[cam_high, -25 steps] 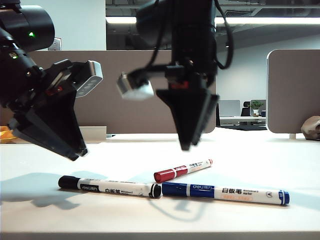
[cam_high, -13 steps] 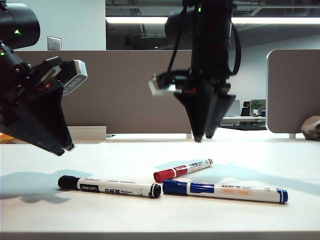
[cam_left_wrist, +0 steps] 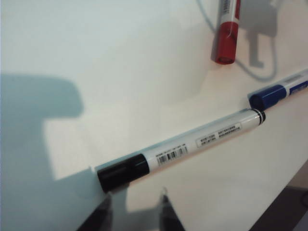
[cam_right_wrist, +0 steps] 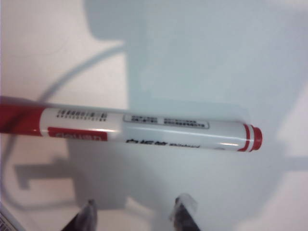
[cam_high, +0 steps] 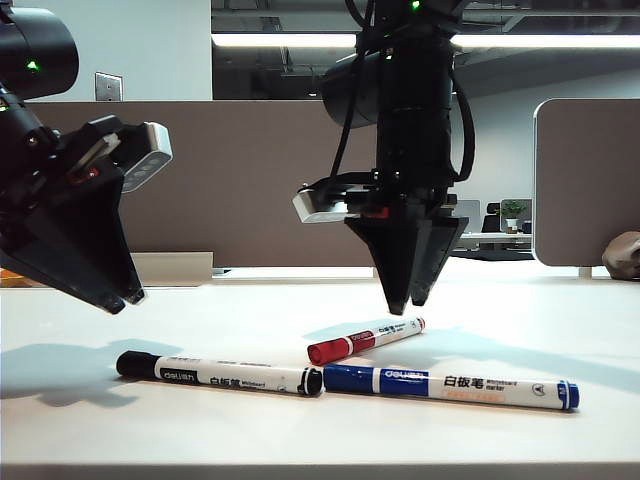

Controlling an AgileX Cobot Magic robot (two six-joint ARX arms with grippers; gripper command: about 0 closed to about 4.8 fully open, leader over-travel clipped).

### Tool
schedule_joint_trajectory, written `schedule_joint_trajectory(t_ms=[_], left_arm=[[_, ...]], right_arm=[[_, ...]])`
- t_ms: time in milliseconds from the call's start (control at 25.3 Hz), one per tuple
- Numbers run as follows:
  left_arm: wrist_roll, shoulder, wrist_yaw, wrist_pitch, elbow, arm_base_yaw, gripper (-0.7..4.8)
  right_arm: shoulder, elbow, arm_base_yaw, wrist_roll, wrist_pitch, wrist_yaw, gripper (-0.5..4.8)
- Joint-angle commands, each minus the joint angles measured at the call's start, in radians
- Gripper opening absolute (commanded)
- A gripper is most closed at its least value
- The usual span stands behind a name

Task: Pick up the markers one by one and line them up horizontally in a straight line on the table.

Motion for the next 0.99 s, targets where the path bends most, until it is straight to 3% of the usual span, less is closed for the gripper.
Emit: schedule_joint_trajectory(t_ms=[40, 277, 553, 988], left_arm=[[0.001, -0.003, 0.001, -0.002, 0.004, 0.001, 1.25], [0.010, -0.003, -0.064, -0.003, 0.004, 0.001, 1.25], [0.024, -0.003, -0.076, 0.002, 0.004, 0.001, 1.25], [0.027, -0.003, -0.104, 0.006, 0.005, 0.001, 1.26]], right_arm=[[-0.006, 0.003, 0.003, 0.008, 0.000, -0.006, 2.08], [-0.006, 0.003, 0.002, 0.063, 0.018, -0.024, 2.12], [-0.006, 0.004, 0.001, 0.264, 0.109, -0.137, 2.12], [-0.006, 0.004, -0.020, 0.467, 0.172, -0.138, 2.12]])
